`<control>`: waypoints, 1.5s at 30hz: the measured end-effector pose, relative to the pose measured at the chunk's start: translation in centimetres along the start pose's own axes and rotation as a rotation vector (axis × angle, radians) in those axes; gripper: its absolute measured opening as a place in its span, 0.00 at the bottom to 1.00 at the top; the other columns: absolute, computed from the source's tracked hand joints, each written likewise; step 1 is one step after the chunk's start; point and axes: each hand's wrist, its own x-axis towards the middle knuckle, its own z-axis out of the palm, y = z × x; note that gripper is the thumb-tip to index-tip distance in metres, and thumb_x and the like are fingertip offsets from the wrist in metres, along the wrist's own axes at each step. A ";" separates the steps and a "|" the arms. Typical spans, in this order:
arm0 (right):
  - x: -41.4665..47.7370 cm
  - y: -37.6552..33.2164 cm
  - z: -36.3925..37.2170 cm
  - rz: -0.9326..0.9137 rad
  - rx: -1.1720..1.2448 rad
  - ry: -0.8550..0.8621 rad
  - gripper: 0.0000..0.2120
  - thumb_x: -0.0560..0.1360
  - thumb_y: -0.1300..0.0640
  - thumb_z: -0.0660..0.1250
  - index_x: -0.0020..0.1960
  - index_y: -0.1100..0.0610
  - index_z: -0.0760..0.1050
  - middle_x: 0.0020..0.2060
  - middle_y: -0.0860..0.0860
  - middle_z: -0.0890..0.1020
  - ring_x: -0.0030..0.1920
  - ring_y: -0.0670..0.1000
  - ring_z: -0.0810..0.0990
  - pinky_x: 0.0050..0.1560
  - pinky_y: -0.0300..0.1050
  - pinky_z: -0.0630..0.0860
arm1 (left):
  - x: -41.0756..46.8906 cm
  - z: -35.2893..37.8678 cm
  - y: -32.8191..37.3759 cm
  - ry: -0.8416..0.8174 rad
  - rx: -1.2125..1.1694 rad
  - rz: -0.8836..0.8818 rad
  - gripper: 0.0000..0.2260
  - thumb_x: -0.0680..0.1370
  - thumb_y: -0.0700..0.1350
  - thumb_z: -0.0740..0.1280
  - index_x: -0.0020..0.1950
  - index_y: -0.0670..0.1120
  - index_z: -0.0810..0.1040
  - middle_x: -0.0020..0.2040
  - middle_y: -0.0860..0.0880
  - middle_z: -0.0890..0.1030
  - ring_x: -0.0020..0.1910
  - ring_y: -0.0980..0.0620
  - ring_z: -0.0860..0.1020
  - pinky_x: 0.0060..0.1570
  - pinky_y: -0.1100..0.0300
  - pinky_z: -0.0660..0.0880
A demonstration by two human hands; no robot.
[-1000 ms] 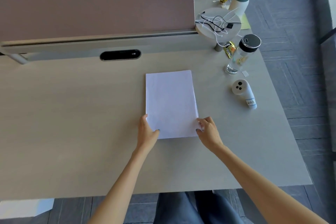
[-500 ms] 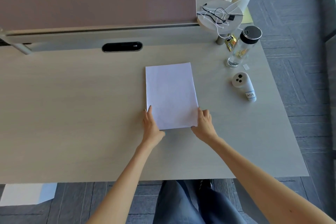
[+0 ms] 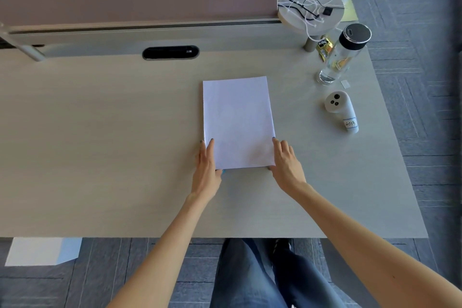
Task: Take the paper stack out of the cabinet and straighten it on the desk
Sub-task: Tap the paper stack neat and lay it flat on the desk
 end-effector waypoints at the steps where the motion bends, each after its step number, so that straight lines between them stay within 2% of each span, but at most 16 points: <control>1: -0.1 -0.1 -0.2 0.013 0.013 0.003 0.36 0.69 0.66 0.70 0.72 0.60 0.56 0.58 0.57 0.70 0.56 0.59 0.71 0.36 0.48 0.71 | 0.0 -0.1 -0.1 -0.003 0.000 -0.001 0.39 0.76 0.35 0.67 0.80 0.46 0.47 0.81 0.43 0.47 0.80 0.44 0.49 0.69 0.51 0.68; 3: -0.2 -0.4 -0.4 0.025 0.011 0.040 0.38 0.66 0.60 0.74 0.71 0.60 0.59 0.59 0.56 0.71 0.57 0.58 0.71 0.44 0.49 0.75 | -0.1 -0.3 -0.1 0.008 0.033 0.021 0.42 0.74 0.39 0.71 0.80 0.44 0.48 0.81 0.42 0.47 0.80 0.44 0.48 0.75 0.49 0.59; 5: -0.2 -0.6 -0.5 -0.013 -0.017 0.106 0.39 0.65 0.54 0.75 0.70 0.60 0.60 0.63 0.55 0.71 0.60 0.57 0.71 0.57 0.49 0.74 | -0.1 -0.5 0.2 0.053 0.054 0.061 0.42 0.72 0.44 0.72 0.79 0.44 0.50 0.81 0.42 0.47 0.80 0.43 0.48 0.77 0.50 0.54; 7: 0.0 -1.2 -0.6 -0.078 -0.018 0.150 0.37 0.68 0.50 0.72 0.71 0.60 0.60 0.68 0.55 0.68 0.65 0.57 0.69 0.64 0.49 0.71 | 0.2 -0.8 0.8 0.099 0.033 0.087 0.37 0.74 0.47 0.69 0.79 0.45 0.53 0.81 0.44 0.49 0.80 0.45 0.50 0.77 0.51 0.54; 10: 1.1 -2.5 -0.7 -0.167 -0.002 0.185 0.30 0.75 0.52 0.64 0.72 0.61 0.59 0.72 0.56 0.66 0.69 0.57 0.67 0.67 0.50 0.69 | 1.9 -1.0 1.5 0.139 0.094 0.163 0.30 0.78 0.48 0.61 0.79 0.46 0.56 0.81 0.47 0.50 0.80 0.47 0.51 0.77 0.51 0.54; 15: 4.5 -4.0 0.5 -0.256 -0.095 0.169 0.26 0.80 0.55 0.56 0.75 0.63 0.56 0.76 0.59 0.60 0.76 0.58 0.59 0.75 0.52 0.61 | 6.1 -0.6 1.5 0.182 0.454 0.333 0.24 0.81 0.44 0.53 0.78 0.43 0.61 0.80 0.44 0.57 0.79 0.45 0.58 0.74 0.45 0.60; 18: 6.1 -4.0 1.7 -0.277 -0.175 0.140 0.27 0.80 0.51 0.49 0.76 0.62 0.54 0.77 0.59 0.57 0.77 0.57 0.56 0.76 0.53 0.58 | 7.9 -0.2 0.9 0.160 0.580 0.363 0.25 0.81 0.47 0.51 0.79 0.44 0.59 0.80 0.44 0.56 0.79 0.45 0.57 0.76 0.44 0.57; 21: 6.8 -3.4 2.7 -0.305 -0.201 0.118 0.28 0.80 0.49 0.45 0.77 0.61 0.52 0.77 0.58 0.56 0.77 0.56 0.55 0.77 0.53 0.55 | 8.6 0.3 0.5 0.163 0.626 0.355 0.26 0.81 0.49 0.54 0.79 0.46 0.59 0.80 0.44 0.57 0.79 0.44 0.57 0.76 0.44 0.55; 26: 7.3 -2.8 4.1 -0.301 -0.158 0.104 0.26 0.81 0.52 0.51 0.76 0.60 0.55 0.77 0.56 0.58 0.77 0.54 0.55 0.76 0.53 0.56 | 9.1 1.4 -0.5 0.125 0.626 0.301 0.25 0.81 0.51 0.52 0.79 0.47 0.60 0.80 0.44 0.59 0.78 0.44 0.60 0.74 0.45 0.56; 35: 7.4 -2.0 4.9 -0.329 -0.118 0.158 0.26 0.81 0.51 0.52 0.77 0.58 0.53 0.78 0.54 0.56 0.78 0.51 0.50 0.78 0.51 0.51 | 9.2 2.2 -1.2 0.137 0.591 0.283 0.25 0.82 0.52 0.51 0.80 0.49 0.57 0.81 0.45 0.56 0.79 0.46 0.57 0.74 0.44 0.58; 45: 7.3 -2.2 4.7 -0.323 -0.160 0.148 0.26 0.81 0.52 0.51 0.77 0.58 0.54 0.78 0.54 0.56 0.78 0.51 0.51 0.78 0.51 0.52 | 9.2 2.0 -0.9 0.121 0.648 0.291 0.25 0.82 0.52 0.51 0.79 0.48 0.57 0.80 0.44 0.58 0.79 0.45 0.59 0.73 0.44 0.60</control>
